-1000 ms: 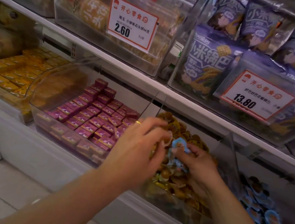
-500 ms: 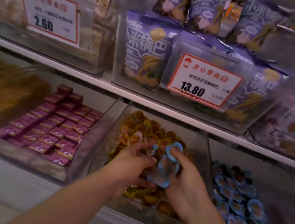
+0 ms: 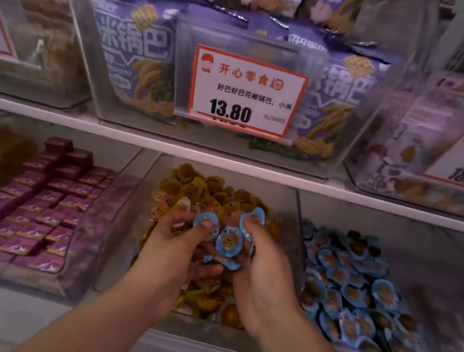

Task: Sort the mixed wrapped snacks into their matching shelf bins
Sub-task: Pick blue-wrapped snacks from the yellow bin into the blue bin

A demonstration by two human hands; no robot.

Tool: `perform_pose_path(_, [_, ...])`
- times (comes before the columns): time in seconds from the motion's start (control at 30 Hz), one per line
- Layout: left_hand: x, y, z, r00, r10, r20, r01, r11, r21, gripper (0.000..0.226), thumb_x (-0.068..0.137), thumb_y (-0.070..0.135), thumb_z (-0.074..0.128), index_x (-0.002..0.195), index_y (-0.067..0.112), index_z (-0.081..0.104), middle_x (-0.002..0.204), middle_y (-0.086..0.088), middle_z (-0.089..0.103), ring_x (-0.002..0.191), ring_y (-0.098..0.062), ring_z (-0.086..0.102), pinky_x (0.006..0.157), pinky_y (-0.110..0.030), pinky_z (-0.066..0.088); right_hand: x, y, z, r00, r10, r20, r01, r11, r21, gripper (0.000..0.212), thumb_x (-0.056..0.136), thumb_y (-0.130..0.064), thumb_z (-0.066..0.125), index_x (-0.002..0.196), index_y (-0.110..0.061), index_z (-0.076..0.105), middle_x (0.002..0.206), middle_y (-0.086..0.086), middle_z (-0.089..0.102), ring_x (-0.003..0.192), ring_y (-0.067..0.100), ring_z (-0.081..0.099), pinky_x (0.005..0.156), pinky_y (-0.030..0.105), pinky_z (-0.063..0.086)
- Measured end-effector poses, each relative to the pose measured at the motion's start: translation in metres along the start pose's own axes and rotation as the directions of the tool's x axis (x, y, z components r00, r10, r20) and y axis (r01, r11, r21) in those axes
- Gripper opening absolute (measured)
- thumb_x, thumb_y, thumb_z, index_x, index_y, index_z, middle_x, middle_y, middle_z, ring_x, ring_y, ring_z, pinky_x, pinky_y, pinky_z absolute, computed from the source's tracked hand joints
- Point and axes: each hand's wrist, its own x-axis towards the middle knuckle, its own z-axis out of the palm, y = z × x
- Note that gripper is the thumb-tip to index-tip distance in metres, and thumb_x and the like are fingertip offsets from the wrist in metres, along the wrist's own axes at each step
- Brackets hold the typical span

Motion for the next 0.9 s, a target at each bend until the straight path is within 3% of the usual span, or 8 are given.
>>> perform_pose_path(0.1, [-0.015, -0.007, 0.004, 0.936, 0.353, 0.013, -0.343, 0.899, 0.274, 0.014, 0.092, 0.005, 0.066, 0.096, 0.018, 0.061, 0.092, 0.003, 0.073, 0.075, -0.012, 0.074, 0.056, -0.02, 0.055, -0.002, 0.008, 0.002, 0.997, -0.004, -0.075, 0.005, 1.0, 0.016, 0.024, 0.096, -0.026, 0.06, 0.11, -0.011, 0.072, 0.106, 0.013, 0.075, 0.096, 0.028, 0.072, 0.072, 0.036, 0.056])
perform_pose_path(0.2, [-0.024, -0.013, 0.006, 0.76, 0.548, 0.351, -0.62, 0.447, 0.645, 0.021, 0.09, 0.011, 0.067, 0.095, 0.032, 0.067, 0.091, 0.018, 0.069, 0.085, 0.001, 0.066, 0.071, -0.014, 0.05, -0.004, 0.008, 0.005, 0.993, -0.014, -0.113, 0.015, 1.0, 0.005, 0.021, 0.094, -0.027, 0.063, 0.103, -0.011, 0.074, 0.103, 0.016, 0.074, 0.097, 0.03, 0.072, 0.086, 0.044, 0.057])
perform_pose_path(0.27, [-0.027, -0.012, 0.007, 0.699, 0.551, 0.457, -0.683, 0.325, 0.654, 0.02, 0.089, 0.014, 0.067, 0.096, 0.032, 0.069, 0.096, 0.02, 0.066, 0.091, 0.004, 0.062, 0.077, -0.013, 0.047, -0.006, 0.002, 0.006, 0.988, -0.075, -0.133, 0.075, 0.997, -0.012, 0.017, 0.092, -0.027, 0.067, 0.096, -0.014, 0.077, 0.098, 0.014, 0.076, 0.093, 0.028, 0.073, 0.086, 0.042, 0.057])
perform_pose_path(0.4, [-0.027, -0.003, 0.009, 0.671, 0.583, 0.458, -0.709, 0.325, 0.626, 0.006, 0.087, 0.031, 0.063, 0.082, 0.033, 0.066, 0.085, 0.02, 0.062, 0.081, 0.003, 0.06, 0.068, -0.007, 0.04, -0.016, -0.001, 0.001, 0.984, -0.108, -0.139, 0.094, 0.99, -0.105, 0.016, 0.09, -0.029, 0.071, 0.101, -0.019, 0.077, 0.1, 0.006, 0.077, 0.095, 0.019, 0.074, 0.082, 0.035, 0.057])
perform_pose_path(0.53, [-0.024, 0.006, 0.008, 0.627, 0.578, 0.523, -0.75, 0.268, 0.604, 0.019, 0.08, 0.043, 0.059, 0.068, 0.028, 0.056, 0.071, 0.013, 0.059, 0.068, -0.004, 0.057, 0.058, -0.012, 0.037, -0.026, -0.008, -0.007, 1.0, -0.002, -0.025, 0.002, 1.0, 0.013, 0.032, 0.083, -0.033, 0.074, 0.109, -0.013, 0.076, 0.107, 0.01, 0.075, 0.099, 0.021, 0.072, 0.073, 0.03, 0.057])
perform_pose_path(0.73, [-0.024, 0.011, 0.019, 0.382, 0.547, 0.745, -0.859, -0.088, 0.505, 0.012, 0.086, 0.039, 0.058, 0.087, 0.027, 0.058, 0.082, 0.016, 0.054, 0.076, -0.013, 0.053, 0.066, -0.028, 0.042, -0.039, -0.026, -0.017, 0.993, -0.1, 0.057, 0.108, 0.982, -0.152, 0.031, 0.082, -0.031, 0.072, 0.106, -0.012, 0.076, 0.108, 0.012, 0.075, 0.104, 0.022, 0.07, 0.091, 0.035, 0.055])
perform_pose_path(0.83, [-0.026, 0.005, 0.032, 0.389, 0.468, 0.794, -0.895, -0.014, 0.446, 0.023, 0.092, 0.05, 0.055, 0.101, 0.029, 0.06, 0.105, 0.016, 0.057, 0.097, -0.013, 0.055, 0.08, -0.034, 0.045, -0.043, -0.043, -0.03, 0.973, -0.23, 0.009, 0.227, 0.951, -0.211, 0.02, 0.086, -0.028, 0.07, 0.099, -0.015, 0.077, 0.102, 0.011, 0.076, 0.099, 0.022, 0.072, 0.085, 0.032, 0.057])
perform_pose_path(0.9, [-0.029, 0.001, 0.039, 0.409, 0.439, 0.8, -0.904, 0.079, 0.419, 0.031, 0.093, 0.056, 0.053, 0.114, 0.034, 0.059, 0.124, 0.02, 0.053, 0.116, -0.008, 0.052, 0.095, -0.028, 0.043, -0.044, -0.06, -0.044, 0.958, -0.286, -0.03, 0.277, 0.945, -0.175, 0.024, 0.08, -0.031, 0.071, 0.095, -0.014, 0.077, 0.094, 0.009, 0.076, 0.084, 0.018, 0.073, 0.067, 0.028, 0.058])
